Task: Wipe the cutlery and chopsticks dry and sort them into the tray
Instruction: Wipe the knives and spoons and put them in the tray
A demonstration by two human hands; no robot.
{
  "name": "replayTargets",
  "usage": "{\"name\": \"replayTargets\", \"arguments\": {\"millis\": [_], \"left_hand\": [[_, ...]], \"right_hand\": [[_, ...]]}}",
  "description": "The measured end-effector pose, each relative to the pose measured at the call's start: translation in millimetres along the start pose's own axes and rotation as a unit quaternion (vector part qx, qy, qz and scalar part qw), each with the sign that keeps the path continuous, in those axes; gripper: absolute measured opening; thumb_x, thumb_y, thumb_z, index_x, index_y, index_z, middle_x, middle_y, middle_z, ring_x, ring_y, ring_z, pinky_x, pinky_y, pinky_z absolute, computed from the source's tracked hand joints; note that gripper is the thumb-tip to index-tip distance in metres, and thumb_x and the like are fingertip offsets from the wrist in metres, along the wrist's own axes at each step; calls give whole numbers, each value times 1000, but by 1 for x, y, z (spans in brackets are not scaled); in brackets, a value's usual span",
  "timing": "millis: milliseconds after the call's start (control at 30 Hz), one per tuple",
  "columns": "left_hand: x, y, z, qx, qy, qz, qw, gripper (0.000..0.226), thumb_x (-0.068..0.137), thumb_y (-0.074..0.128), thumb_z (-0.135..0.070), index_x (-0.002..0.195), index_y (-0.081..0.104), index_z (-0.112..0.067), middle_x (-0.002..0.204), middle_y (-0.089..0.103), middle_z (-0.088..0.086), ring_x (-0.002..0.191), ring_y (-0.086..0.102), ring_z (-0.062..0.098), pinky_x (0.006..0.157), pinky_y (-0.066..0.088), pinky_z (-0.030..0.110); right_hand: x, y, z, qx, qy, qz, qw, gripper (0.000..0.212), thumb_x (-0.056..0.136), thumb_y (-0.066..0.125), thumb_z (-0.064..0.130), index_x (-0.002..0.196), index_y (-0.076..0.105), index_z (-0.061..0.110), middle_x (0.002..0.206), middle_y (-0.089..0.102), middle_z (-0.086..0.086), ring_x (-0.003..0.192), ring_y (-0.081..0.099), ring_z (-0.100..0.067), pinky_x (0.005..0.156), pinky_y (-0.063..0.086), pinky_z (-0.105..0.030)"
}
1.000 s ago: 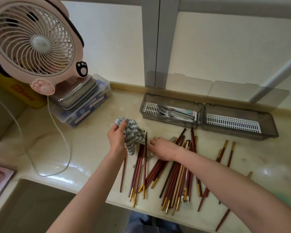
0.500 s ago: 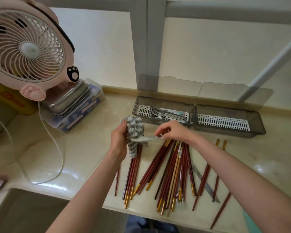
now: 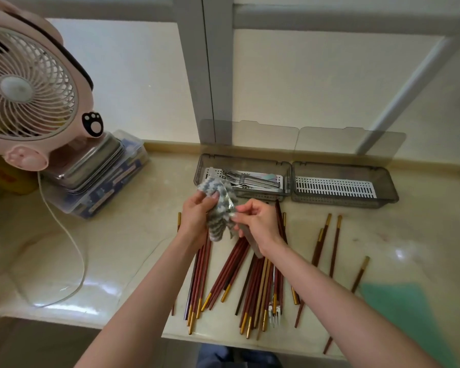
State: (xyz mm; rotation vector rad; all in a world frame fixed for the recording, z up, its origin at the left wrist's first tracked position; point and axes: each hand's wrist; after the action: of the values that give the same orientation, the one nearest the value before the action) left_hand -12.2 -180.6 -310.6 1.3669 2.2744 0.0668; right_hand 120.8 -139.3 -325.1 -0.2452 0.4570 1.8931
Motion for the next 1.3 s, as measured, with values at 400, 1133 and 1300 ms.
{"name": "replayTargets", "arguments": {"millis": [400, 1133, 1300], "left_hand": [[23, 7, -8, 6, -31, -135, 990, 14, 76, 74, -13, 79, 65, -2, 69, 70, 7, 63, 69, 18, 54, 54, 25], [16, -5, 10, -13, -61, -69, 996, 9, 84, 63, -10, 77, 63, -5, 72, 69, 9, 67, 66, 21, 57, 53, 26], [23, -15, -2, -94, -114, -32, 988, 29, 97, 42, -28, 107, 59, -7, 104, 65, 13, 95, 62, 26, 76, 48, 38]], "right_hand": [[-14, 0, -2, 0, 25, 22, 999, 12, 76, 70, -9, 76, 61, -1, 67, 65, -12, 46, 55, -18, 39, 40, -22], [-14, -11, -9, -52, 15, 66, 996, 8, 83, 68, 3, 88, 63, 2, 67, 60, -11, 48, 55, -17, 41, 45, -25], [-16, -14, -10, 7, -10, 46, 999, 6, 89, 60, 6, 89, 56, 1, 69, 59, -12, 44, 51, -19, 36, 38, -23]]}}
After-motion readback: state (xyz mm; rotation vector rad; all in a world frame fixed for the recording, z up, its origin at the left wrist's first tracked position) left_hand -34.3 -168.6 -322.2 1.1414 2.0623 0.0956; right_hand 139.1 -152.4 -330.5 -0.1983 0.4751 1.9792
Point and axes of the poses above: each hand's wrist, its own x-axis towards the middle knuckle, its own y-axis out of the palm, z = x × y
